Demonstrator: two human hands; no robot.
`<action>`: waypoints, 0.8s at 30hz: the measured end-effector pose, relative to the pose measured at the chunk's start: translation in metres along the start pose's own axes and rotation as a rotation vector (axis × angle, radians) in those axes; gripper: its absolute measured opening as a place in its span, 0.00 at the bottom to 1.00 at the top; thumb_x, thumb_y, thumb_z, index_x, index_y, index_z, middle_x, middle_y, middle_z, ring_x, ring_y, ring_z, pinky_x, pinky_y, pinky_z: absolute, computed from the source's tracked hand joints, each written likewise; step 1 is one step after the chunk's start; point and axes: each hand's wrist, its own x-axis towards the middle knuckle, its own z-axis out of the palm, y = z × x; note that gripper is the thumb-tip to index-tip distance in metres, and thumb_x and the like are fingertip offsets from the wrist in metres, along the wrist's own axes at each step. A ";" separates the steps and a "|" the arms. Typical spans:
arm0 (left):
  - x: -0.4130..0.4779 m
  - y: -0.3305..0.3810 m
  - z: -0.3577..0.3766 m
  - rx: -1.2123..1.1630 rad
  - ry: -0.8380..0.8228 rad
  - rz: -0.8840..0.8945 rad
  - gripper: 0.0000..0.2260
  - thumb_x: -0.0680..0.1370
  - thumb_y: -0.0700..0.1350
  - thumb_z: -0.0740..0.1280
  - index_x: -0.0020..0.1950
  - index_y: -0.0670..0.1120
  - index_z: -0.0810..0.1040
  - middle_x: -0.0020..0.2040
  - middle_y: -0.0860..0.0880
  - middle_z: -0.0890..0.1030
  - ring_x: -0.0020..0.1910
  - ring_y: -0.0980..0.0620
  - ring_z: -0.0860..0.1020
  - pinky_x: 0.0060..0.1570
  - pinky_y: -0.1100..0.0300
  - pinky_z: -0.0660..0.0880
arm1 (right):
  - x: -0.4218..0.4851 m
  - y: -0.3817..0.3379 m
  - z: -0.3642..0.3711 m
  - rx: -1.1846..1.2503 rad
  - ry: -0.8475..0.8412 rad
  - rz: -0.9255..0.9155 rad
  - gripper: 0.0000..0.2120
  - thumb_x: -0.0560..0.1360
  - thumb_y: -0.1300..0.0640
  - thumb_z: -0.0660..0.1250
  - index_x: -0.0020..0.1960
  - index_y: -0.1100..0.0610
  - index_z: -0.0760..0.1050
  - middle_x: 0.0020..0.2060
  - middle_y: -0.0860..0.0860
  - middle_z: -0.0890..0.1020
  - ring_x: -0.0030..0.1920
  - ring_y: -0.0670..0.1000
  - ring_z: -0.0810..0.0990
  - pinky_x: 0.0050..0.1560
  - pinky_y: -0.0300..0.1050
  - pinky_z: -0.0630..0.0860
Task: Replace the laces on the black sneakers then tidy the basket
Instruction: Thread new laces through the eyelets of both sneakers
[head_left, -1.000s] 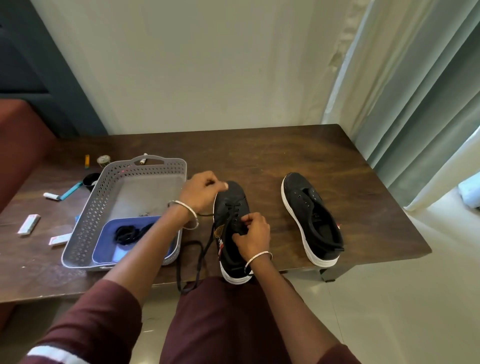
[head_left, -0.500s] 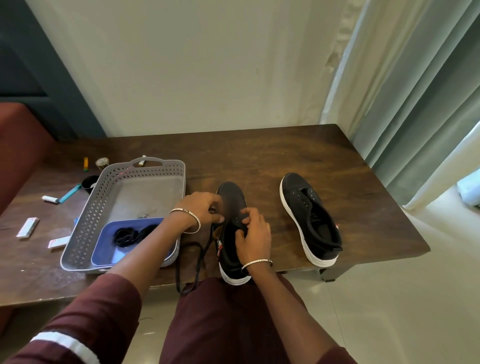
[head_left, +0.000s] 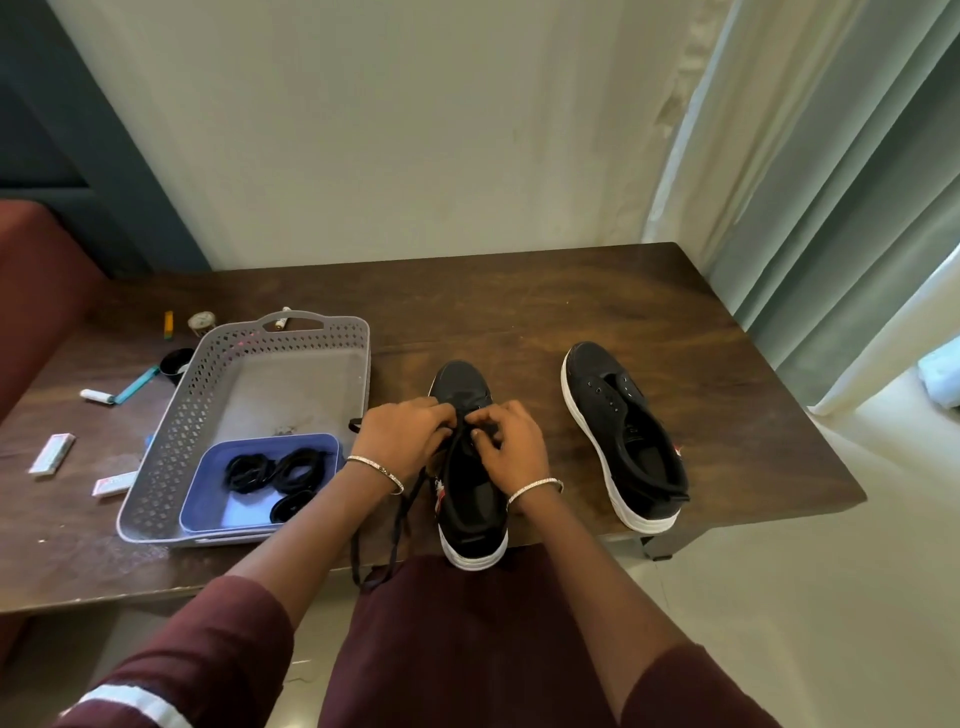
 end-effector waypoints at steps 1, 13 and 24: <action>-0.001 0.000 0.002 -0.021 0.007 -0.016 0.07 0.81 0.53 0.63 0.54 0.55 0.79 0.49 0.53 0.80 0.47 0.48 0.80 0.40 0.55 0.75 | 0.004 0.001 0.000 -0.018 -0.011 -0.005 0.08 0.75 0.61 0.71 0.53 0.54 0.83 0.48 0.49 0.78 0.36 0.40 0.71 0.39 0.25 0.67; 0.017 0.018 0.007 -1.036 -0.268 -0.885 0.13 0.80 0.42 0.66 0.35 0.43 0.77 0.30 0.46 0.74 0.25 0.49 0.68 0.27 0.62 0.62 | 0.022 0.013 0.010 -0.202 -0.171 -0.064 0.04 0.78 0.57 0.64 0.49 0.51 0.77 0.47 0.47 0.73 0.53 0.57 0.71 0.54 0.54 0.70; 0.016 0.014 0.005 -0.873 -0.267 -0.824 0.18 0.81 0.51 0.65 0.34 0.45 0.78 0.29 0.49 0.74 0.26 0.50 0.69 0.28 0.60 0.63 | 0.018 0.008 0.015 -0.103 -0.087 0.071 0.03 0.77 0.50 0.66 0.44 0.46 0.73 0.46 0.46 0.78 0.53 0.54 0.74 0.52 0.51 0.69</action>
